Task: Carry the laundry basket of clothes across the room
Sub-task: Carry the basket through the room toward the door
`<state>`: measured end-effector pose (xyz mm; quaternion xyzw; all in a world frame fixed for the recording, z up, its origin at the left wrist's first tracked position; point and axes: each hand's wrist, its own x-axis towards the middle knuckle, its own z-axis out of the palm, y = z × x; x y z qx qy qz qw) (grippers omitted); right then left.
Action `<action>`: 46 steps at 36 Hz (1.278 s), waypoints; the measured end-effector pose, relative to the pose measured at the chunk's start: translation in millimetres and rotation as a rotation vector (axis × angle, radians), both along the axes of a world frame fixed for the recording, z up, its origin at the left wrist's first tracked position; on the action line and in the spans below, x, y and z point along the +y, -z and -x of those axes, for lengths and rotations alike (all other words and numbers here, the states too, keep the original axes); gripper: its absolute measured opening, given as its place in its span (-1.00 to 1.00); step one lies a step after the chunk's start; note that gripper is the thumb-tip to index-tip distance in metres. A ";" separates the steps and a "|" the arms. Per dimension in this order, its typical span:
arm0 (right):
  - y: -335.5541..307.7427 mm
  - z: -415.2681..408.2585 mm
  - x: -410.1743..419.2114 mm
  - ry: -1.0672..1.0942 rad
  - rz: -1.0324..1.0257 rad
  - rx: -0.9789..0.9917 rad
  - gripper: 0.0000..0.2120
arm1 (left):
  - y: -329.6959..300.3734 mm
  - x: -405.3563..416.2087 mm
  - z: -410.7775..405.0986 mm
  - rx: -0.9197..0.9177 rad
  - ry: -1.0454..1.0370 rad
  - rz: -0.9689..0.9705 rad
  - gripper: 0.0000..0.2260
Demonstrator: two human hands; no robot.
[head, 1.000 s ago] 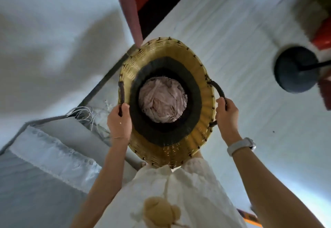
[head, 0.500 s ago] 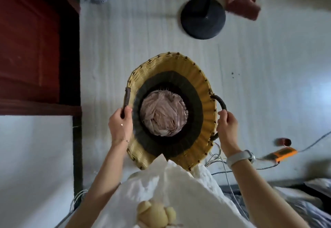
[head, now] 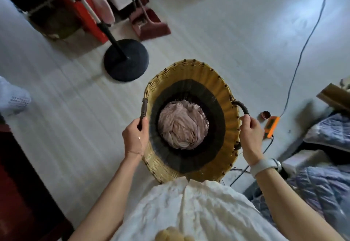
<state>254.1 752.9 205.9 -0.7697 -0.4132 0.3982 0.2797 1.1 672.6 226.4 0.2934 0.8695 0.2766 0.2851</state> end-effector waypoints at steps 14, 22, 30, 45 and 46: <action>-19.8 -49.8 163.6 0.456 -0.058 0.002 -0.57 | -6.2 269.7 -29.6 0.310 0.718 -0.104 -0.76; -20.1 -81.6 233.5 0.655 -0.054 0.020 -0.56 | -13.5 393.3 -85.0 0.249 0.828 -0.139 -0.75; -15.4 -141.3 309.4 0.743 -0.068 0.056 -0.58 | -8.2 498.2 -153.3 0.183 0.801 -0.126 -0.74; -20.9 -296.7 504.7 0.743 -0.029 0.047 -0.61 | -29.2 688.8 -317.3 0.042 0.624 -0.046 -0.72; -22.4 -305.0 516.8 0.740 -0.032 0.037 -0.61 | -29.7 702.5 -325.3 0.037 0.631 -0.048 -0.72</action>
